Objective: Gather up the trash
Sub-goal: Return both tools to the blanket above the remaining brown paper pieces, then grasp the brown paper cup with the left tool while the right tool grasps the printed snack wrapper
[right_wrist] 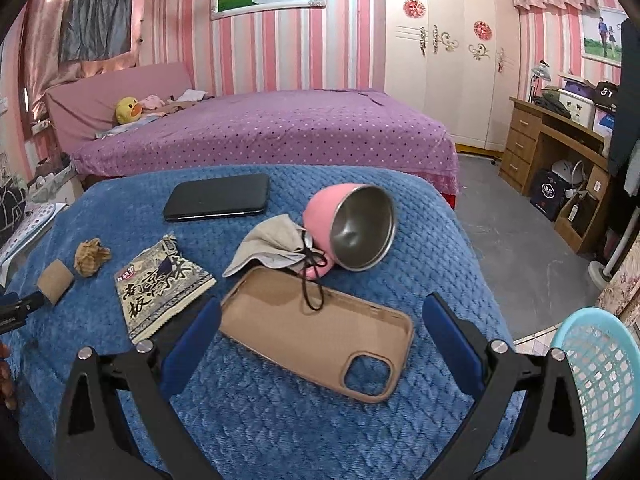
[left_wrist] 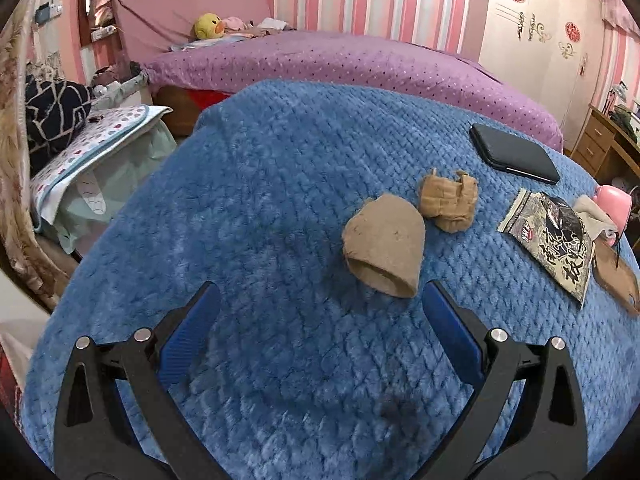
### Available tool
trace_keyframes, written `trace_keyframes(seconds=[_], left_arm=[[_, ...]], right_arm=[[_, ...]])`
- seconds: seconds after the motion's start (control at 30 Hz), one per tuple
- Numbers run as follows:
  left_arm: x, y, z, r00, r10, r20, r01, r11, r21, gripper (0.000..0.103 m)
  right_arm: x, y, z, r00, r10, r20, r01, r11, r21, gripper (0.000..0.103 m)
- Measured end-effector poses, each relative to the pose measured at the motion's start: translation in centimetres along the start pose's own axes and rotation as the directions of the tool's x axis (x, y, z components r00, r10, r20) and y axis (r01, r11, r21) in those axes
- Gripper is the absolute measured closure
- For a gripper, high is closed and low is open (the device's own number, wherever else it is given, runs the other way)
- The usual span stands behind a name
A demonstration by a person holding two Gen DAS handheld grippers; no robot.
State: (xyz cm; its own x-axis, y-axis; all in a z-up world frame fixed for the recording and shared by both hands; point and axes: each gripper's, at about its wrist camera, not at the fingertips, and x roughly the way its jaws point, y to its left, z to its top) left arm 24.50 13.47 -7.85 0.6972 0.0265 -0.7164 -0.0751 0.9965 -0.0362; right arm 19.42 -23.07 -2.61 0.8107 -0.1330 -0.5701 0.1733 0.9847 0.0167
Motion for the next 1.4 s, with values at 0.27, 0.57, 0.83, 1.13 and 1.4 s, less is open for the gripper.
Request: trace_keyframes(seconds=[0.27,0.57,0.83,1.13,1.4], left_arm=[[1.7,-2.6,1.4,1.000,-0.012,-0.009,0.012,0.999,0.033,0.006],[2.8,-4.4,1.4,0.999,0.008,-0.037,-0.005,0.996,0.085,0.052],[0.6,-4.7,1.3,1.000,0.001,0.016,-0.002,0.997,0.077,0.062],[-3.8,-3.4,0.5,0.997,0.017,0.079,-0.021,0.999,0.049,0.062],[-3.6,-1.2,0.7,0.997,0.035,0.072,-0.035,0.999,-0.008,0.062]], right_arm=[[1.1,0.2,-0.2,1.000,0.012,-0.020,-0.012,1.000,-0.002,0.005],[1.9,1.7,-0.1,0.999,0.046,-0.029,-0.047,0.998,-0.034,0.005],[1.4,2.3,-0.6,0.997,0.067,-0.025,-0.068,0.996,-0.066,0.005],[0.7,4.0,-0.9,0.995,0.099,-0.012,-0.100,0.989,-0.108,0.005],[0.5,6.1,-1.3,0.990,0.136,-0.024,-0.138,0.980,-0.146,0.005]])
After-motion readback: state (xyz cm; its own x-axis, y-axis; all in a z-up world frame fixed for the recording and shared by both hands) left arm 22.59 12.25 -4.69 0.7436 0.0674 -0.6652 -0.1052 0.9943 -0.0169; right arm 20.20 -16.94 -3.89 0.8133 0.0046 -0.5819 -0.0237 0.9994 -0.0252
